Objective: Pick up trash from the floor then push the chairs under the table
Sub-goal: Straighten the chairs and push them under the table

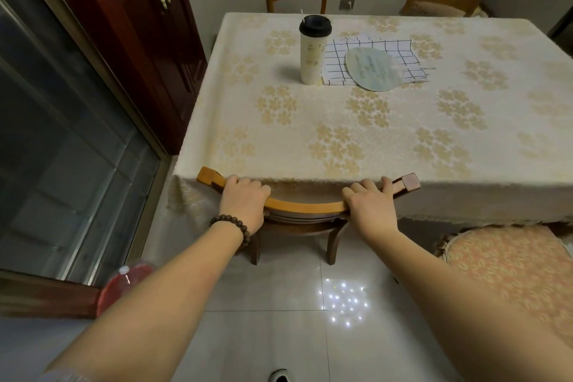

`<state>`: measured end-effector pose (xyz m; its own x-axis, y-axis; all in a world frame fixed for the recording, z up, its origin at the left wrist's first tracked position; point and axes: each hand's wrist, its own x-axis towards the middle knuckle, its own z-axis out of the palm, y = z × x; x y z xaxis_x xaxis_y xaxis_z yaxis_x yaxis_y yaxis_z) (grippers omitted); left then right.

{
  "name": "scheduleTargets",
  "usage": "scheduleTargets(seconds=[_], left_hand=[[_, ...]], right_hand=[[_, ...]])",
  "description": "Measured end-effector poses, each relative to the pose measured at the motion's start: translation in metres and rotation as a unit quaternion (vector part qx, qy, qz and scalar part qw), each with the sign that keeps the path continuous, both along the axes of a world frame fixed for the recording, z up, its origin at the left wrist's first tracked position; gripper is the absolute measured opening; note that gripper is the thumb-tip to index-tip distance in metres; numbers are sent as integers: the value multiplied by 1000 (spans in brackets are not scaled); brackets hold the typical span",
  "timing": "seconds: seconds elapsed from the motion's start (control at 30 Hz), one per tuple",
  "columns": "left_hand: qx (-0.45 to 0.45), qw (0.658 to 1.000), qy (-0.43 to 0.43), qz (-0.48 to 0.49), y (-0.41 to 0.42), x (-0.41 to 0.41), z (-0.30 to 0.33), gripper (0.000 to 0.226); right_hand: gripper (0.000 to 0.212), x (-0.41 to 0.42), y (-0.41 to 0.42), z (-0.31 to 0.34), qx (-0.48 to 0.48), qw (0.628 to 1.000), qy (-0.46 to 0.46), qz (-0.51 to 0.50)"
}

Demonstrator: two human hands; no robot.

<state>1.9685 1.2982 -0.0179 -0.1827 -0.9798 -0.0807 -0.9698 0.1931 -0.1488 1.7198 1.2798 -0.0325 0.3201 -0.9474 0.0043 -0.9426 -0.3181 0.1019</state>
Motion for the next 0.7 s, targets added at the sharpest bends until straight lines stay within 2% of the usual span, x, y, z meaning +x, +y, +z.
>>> scheduleTargets(seconds=[0.1,0.23,0.3,0.43,0.57,0.7], left_hand=[[-10,999,31,18,2,-3,-3,47],[30,998,47,26,4,-3,4,81],[54,997,48,34,7,-4,9,90],[65,992,96,54,18,-17,22,87],[7,988,150,31,38,-53,36,78],[-29,981,188,-43,58,-109,39,71]], right_hand=[[27,3,0,-1,10,1000,14,-15],[61,5,3,7,29,999,15,-12],[74,4,6,12,46,999,5,-5],[86,-6,24,25,61,996,-57,-2],[80,-31,58,38,23,990,-125,-54],[73,-77,102,40,8,975,-174,-138]])
